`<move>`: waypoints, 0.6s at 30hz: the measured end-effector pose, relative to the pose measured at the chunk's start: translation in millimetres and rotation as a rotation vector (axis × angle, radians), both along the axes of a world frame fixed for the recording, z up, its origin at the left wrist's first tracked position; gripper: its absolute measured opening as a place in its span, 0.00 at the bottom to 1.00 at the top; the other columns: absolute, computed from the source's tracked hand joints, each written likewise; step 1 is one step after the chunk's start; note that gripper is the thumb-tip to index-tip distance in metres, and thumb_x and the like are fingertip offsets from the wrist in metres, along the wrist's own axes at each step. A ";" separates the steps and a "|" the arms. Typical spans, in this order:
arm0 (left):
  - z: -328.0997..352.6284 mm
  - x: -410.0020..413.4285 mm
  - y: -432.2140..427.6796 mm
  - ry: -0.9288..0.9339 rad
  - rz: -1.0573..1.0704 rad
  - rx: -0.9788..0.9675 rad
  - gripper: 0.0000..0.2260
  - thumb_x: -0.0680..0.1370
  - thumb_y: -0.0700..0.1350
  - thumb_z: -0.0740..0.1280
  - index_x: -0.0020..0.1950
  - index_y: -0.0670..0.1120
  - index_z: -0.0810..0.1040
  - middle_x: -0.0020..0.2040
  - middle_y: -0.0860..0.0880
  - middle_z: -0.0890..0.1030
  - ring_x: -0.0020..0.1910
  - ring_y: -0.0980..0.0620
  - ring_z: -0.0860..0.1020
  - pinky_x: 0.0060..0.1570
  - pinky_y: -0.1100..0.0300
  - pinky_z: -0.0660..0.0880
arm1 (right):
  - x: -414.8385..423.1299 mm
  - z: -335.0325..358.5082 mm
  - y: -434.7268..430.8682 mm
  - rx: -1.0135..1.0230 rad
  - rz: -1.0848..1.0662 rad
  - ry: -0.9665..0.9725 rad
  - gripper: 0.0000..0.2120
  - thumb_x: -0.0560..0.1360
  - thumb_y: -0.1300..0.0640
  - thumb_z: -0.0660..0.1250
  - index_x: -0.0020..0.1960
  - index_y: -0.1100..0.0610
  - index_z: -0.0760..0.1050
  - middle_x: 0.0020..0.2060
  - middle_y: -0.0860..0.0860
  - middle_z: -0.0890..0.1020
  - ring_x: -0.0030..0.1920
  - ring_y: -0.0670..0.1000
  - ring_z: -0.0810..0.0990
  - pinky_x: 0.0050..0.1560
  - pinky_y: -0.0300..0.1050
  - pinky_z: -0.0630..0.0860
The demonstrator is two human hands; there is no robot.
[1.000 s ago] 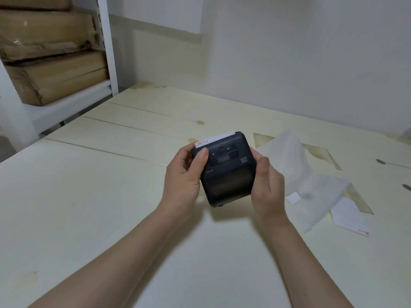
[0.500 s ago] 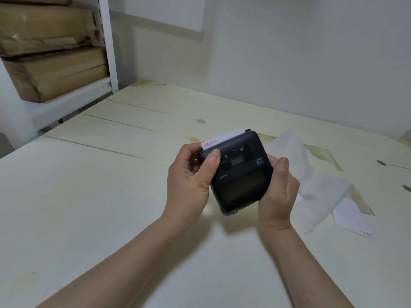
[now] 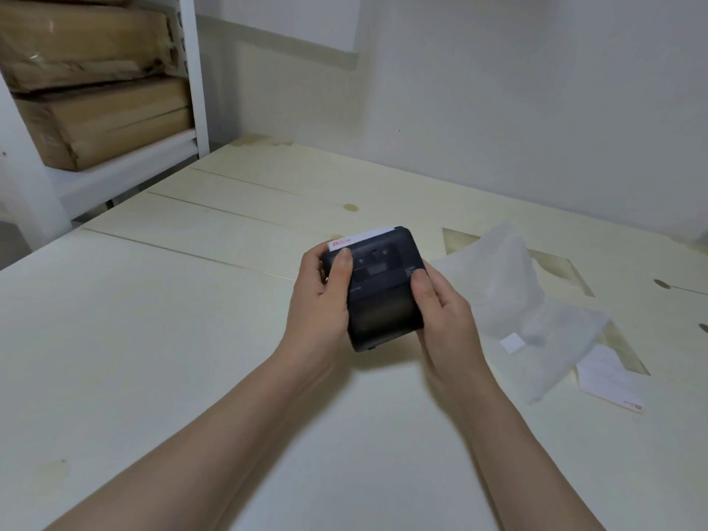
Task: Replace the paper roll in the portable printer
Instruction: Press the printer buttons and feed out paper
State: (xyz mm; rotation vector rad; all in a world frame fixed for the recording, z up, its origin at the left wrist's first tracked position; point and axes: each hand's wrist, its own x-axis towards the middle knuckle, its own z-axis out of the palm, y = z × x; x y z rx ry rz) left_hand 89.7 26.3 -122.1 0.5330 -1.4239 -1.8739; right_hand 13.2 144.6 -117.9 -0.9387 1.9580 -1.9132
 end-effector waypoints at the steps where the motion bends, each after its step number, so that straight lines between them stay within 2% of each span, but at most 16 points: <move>1: -0.9 -0.4 -1.0 -0.010 -0.027 -0.003 0.13 0.83 0.49 0.60 0.66 0.48 0.73 0.62 0.51 0.79 0.60 0.55 0.79 0.60 0.56 0.77 | -0.9 0.4 2.3 -0.031 0.043 -0.062 0.16 0.83 0.54 0.58 0.67 0.50 0.76 0.62 0.48 0.82 0.65 0.48 0.77 0.67 0.51 0.73; 2: -2.0 -1.1 -2.7 -0.016 -0.057 0.007 0.14 0.83 0.49 0.60 0.67 0.48 0.73 0.63 0.51 0.79 0.61 0.54 0.79 0.61 0.54 0.76 | -1.5 1.4 4.9 -0.050 0.079 -0.092 0.16 0.83 0.55 0.57 0.69 0.51 0.75 0.63 0.50 0.81 0.67 0.52 0.77 0.69 0.56 0.71; 4: -2.9 -1.6 -5.2 -0.023 -0.116 0.042 0.15 0.83 0.49 0.61 0.68 0.47 0.73 0.64 0.50 0.80 0.62 0.53 0.79 0.65 0.50 0.75 | -2.7 2.0 9.6 -0.033 0.103 -0.064 0.17 0.84 0.55 0.55 0.70 0.52 0.74 0.64 0.51 0.81 0.68 0.53 0.76 0.70 0.58 0.70; 7: -3.2 -0.3 -1.8 -0.024 -0.142 0.030 0.17 0.81 0.52 0.63 0.66 0.47 0.75 0.61 0.49 0.82 0.61 0.52 0.80 0.65 0.48 0.75 | -3.1 -0.5 12.7 -0.020 -0.054 0.045 0.20 0.84 0.48 0.51 0.69 0.51 0.75 0.61 0.47 0.83 0.65 0.46 0.78 0.67 0.52 0.73; 11: 0.1 2.9 8.6 0.020 -0.052 -0.035 0.16 0.77 0.55 0.64 0.60 0.47 0.78 0.54 0.50 0.85 0.53 0.55 0.82 0.55 0.55 0.78 | -0.9 -6.9 6.9 -0.128 -0.287 0.195 0.28 0.82 0.46 0.47 0.64 0.60 0.79 0.56 0.56 0.85 0.60 0.53 0.82 0.61 0.57 0.77; 13: 3.3 5.9 12.9 0.052 -0.007 -0.052 0.15 0.76 0.55 0.65 0.56 0.47 0.79 0.51 0.49 0.85 0.48 0.55 0.82 0.51 0.58 0.78 | 1.2 -7.1 3.6 -0.198 -0.353 0.218 0.29 0.81 0.47 0.47 0.60 0.64 0.80 0.51 0.60 0.85 0.55 0.57 0.83 0.55 0.56 0.78; 16: 6.7 9.4 16.8 0.087 0.022 -0.085 0.11 0.77 0.53 0.67 0.53 0.47 0.79 0.49 0.49 0.84 0.45 0.56 0.81 0.45 0.63 0.78 | 5.4 -4.1 3.3 -0.267 -0.386 0.206 0.29 0.82 0.48 0.48 0.56 0.65 0.82 0.47 0.59 0.86 0.51 0.56 0.83 0.51 0.49 0.78; 18: 7.7 8.9 18.1 0.097 0.028 -0.084 0.07 0.79 0.49 0.67 0.53 0.46 0.78 0.47 0.50 0.83 0.42 0.58 0.80 0.42 0.67 0.76 | 6.1 -1.8 3.6 -0.253 -0.365 0.154 0.25 0.83 0.49 0.49 0.56 0.60 0.82 0.47 0.54 0.86 0.52 0.52 0.83 0.52 0.45 0.78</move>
